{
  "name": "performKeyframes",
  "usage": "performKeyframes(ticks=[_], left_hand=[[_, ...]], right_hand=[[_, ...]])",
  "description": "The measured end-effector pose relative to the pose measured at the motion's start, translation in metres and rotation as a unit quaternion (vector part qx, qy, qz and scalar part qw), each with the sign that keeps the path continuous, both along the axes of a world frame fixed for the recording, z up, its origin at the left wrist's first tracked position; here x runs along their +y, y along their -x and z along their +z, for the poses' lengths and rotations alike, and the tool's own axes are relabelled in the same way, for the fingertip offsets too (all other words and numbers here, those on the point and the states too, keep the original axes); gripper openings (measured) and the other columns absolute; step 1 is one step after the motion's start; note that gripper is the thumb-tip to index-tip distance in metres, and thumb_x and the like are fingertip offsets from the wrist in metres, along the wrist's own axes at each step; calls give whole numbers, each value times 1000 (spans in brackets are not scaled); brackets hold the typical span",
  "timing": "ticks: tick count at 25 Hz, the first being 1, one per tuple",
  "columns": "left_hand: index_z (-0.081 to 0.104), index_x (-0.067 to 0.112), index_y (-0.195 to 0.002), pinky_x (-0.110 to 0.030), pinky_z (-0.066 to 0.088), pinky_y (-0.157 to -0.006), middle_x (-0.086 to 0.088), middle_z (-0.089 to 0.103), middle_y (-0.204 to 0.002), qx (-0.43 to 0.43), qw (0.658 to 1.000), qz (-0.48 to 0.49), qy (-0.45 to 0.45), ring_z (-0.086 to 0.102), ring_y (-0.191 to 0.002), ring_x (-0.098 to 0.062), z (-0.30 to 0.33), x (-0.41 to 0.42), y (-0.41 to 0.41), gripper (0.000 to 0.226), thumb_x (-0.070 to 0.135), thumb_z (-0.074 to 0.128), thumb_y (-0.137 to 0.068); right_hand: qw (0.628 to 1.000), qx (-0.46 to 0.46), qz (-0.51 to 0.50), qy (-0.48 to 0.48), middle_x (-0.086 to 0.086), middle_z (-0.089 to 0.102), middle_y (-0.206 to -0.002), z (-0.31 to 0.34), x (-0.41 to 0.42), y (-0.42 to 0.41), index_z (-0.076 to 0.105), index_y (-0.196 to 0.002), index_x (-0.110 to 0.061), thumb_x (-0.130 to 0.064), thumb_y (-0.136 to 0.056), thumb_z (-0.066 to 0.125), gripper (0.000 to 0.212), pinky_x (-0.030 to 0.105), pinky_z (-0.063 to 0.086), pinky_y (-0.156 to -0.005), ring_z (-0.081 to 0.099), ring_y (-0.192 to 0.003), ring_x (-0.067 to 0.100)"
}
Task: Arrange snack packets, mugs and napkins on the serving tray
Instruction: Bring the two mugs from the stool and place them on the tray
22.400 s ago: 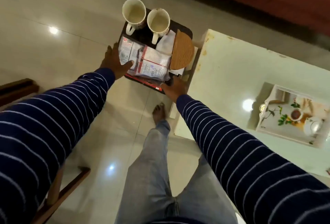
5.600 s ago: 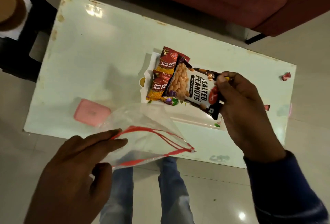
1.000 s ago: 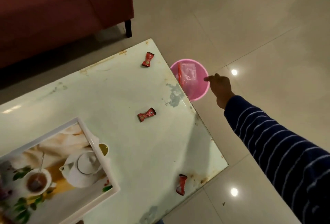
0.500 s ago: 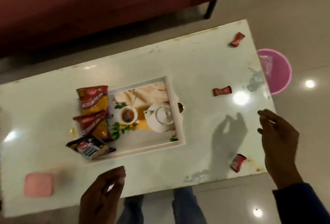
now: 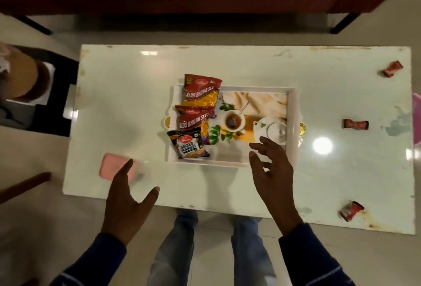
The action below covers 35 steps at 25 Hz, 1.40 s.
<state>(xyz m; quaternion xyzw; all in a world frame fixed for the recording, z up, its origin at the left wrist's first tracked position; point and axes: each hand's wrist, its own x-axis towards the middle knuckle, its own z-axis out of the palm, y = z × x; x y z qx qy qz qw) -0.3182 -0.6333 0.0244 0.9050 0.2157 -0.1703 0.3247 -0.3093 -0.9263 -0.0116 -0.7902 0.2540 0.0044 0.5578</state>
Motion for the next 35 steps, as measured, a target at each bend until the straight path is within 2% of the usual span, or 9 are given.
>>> performKeyframes(ticks=[6, 8, 11, 16, 19, 23, 26, 30, 35], left_hand=[[28, 31, -151, -26, 28, -105, 6, 33, -152, -3, 999, 44, 13, 33, -138, -12, -25, 85, 6, 100, 20, 86, -72], [22, 26, -154, -30, 29, -110, 0, 31, -156, 13, 999, 30, -14, 30, -142, -18, -31, 112, 5, 108, 21, 88, -69], [13, 24, -156, -39, 30, -114, 0, 23, -161, 56, 997, 20, -44, 25, -146, -22, -44, 142, 1, 120, 27, 90, -65], [11, 20, -157, -38, 37, -110, -2, 28, -158, 60, 993, 60, 77, 37, -140, -26, -65, 162, 0, 126, 13, 92, -62], [12, 18, -157, -31, 39, -102, -5, 34, -155, 41, 991, 72, 105, 43, -134, -25, -74, 170, 1, 124, 11, 92, -63], [11, 20, -157, -28, 38, -99, -3, 30, -158, 13, 988, 103, 115, 43, -134, -24, -74, 185, -5, 123, 13, 91, -64], [10, 23, -157, -29, 37, -105, 0, 25, -161, 1, 987, 116, 115, 39, -138, -21, -67, 214, -24, 125, 17, 92, -63], [9, 25, -156, -38, 35, -112, 2, 21, -162, -21, 987, 133, 88, 33, -142, -22, -44, 258, -57, 125, 21, 92, -64], [10, 30, -156, -34, 35, -108, 3, 19, -163, -61, 989, 135, 29, 30, -145, -22, -11, 292, -93, 123, 26, 92, -65]], right_hand=[[997, 14, 76, -21, -8, 58, -131, 9, 110, -20, 68, -109, -25, -13, -91, 67, 22, 7, 48, -74, 59, -115, 11], [994, 11, 103, -30, -9, 58, -129, 8, 155, -22, 69, -110, -21, -13, -90, 67, 22, 15, 52, -79, 60, -114, 15], [983, 41, 178, -20, -7, 52, -138, 4, 219, -24, 67, -116, -22, -20, -90, 67, 26, 43, 51, -97, 53, -125, 15], [928, 49, 359, 87, -1, 34, -156, -11, 293, -30, 46, -140, -23, -35, -84, 71, 63, 38, 41, -109, 38, -138, 19], [888, 78, 421, 169, 0, 23, -162, -22, 318, -35, 32, -148, -28, -41, -80, 75, 82, 44, 33, -114, 27, -145, 24], [861, 81, 453, 214, 1, 16, -164, -28, 341, -48, 26, -151, -29, -46, -79, 74, 88, 49, 28, -116, 21, -148, 27], [855, 51, 468, 216, -1, 16, -164, -19, 369, -79, 24, -149, -32, -45, -77, 75, 89, 49, 27, -116, 20, -148, 26], [855, 16, 471, 215, -1, 14, -164, 8, 403, -122, 23, -149, -33, -47, -78, 75, 88, 47, 27, -115, 21, -148, 25], [870, -37, 455, 187, 0, 17, -163, 40, 425, -158, 26, -149, -30, -47, -80, 73, 85, 44, 30, -112, 24, -146, 23]])
